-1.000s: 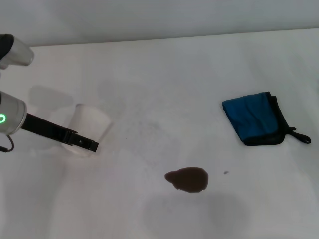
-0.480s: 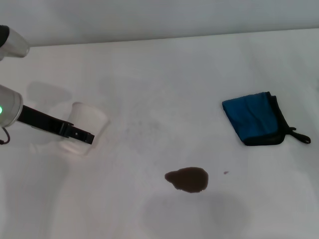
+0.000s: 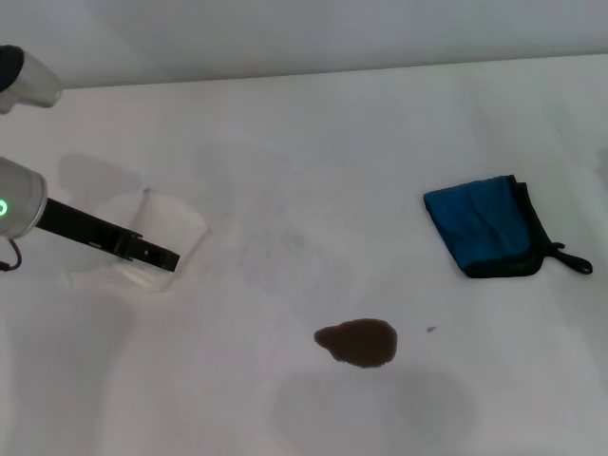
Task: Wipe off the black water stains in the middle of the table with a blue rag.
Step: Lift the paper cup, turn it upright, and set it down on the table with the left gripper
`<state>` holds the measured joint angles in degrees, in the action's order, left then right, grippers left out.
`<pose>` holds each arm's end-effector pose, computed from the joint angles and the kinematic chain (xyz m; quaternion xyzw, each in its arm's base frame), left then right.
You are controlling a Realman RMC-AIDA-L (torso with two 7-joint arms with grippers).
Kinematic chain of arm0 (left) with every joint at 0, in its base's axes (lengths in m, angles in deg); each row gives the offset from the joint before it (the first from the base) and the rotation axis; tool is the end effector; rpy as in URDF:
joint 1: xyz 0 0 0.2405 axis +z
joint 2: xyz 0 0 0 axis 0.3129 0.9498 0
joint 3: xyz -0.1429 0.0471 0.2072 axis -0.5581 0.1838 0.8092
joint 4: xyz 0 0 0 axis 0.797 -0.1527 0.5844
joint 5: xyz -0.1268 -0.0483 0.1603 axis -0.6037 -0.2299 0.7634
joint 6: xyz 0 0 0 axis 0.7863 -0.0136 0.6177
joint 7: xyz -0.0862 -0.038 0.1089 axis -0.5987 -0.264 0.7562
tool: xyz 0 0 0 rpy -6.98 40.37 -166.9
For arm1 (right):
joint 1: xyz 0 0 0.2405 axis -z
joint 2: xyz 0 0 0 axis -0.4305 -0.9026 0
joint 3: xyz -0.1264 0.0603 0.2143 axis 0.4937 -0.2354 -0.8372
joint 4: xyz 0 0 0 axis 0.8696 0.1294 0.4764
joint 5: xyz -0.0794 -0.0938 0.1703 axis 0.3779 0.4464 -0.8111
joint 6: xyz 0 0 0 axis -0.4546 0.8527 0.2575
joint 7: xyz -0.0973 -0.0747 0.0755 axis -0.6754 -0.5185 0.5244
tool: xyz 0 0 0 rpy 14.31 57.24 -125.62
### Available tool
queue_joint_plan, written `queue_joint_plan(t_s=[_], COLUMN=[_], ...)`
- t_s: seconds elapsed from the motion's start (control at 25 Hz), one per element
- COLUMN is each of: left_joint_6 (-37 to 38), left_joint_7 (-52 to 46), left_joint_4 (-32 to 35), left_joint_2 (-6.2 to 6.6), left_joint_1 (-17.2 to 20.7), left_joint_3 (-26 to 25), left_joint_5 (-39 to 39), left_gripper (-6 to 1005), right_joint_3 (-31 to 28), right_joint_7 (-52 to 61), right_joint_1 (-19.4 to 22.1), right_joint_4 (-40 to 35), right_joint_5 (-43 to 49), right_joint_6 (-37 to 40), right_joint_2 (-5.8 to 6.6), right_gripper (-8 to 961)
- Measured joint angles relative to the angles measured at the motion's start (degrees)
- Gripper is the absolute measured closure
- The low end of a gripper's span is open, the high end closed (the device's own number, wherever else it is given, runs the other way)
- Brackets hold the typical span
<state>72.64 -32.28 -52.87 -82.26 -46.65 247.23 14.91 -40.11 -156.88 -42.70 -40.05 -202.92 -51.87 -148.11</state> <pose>-0.2474 0.3999 -0.0206 -0.8849 -0.4419 0.0854 0.1199 0.4046 0.2678 0.0534 -0.5292 0.4272 0.4545 0.5753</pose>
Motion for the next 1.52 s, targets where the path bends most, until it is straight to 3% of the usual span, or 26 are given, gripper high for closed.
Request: queue_joint_plan(t_s=[0.36, 0.6, 0.8, 1.12, 1.32, 1.52], left_joint_6=[0.65, 2.81, 3.69, 3.12, 3.65, 3.30], left_joint_7=[5.19, 16.80, 31.38, 55.74, 68.70, 78.12], left_joint_4=[-0.22, 0.12, 3.87, 11.74, 17.48, 22.13], left_joint_2=[-0.22, -0.50, -0.59, -0.66, -0.65, -0.76], left_joint_1=[-1.18, 1.63, 8.62, 21.76, 28.24, 32.35], left_joint_3=[-0.08, -0.09, -0.08, -0.16, -0.18, -0.19], left_joint_5=[-7.38, -22.28, -37.95, -54.93, -60.45, -61.89], left_gripper=[273, 292, 316, 362, 372, 372], right_joint_3=[0.08, 0.10, 0.22, 3.98, 6.52, 12.33], right_joint_7=[-0.01, 0.00, 0.00, -4.57, -7.78, -7.54], right_joint_1=[-0.52, -0.76, -0.82, -0.76, -0.73, 0.72], right_joint_4=[-0.20, -0.92, -1.90, -3.46, -4.17, -9.96], right_joint_5=[0.02, 0.01, 0.05, 0.88, 0.90, 3.12], right_joint_6=[-0.21, -0.74, -2.51, -7.28, -10.61, -10.95], right_joint_2=[-0.09, -0.09, -0.09, -0.09, -0.06, 0.10], right_gripper=[95, 95, 95, 95, 96, 95])
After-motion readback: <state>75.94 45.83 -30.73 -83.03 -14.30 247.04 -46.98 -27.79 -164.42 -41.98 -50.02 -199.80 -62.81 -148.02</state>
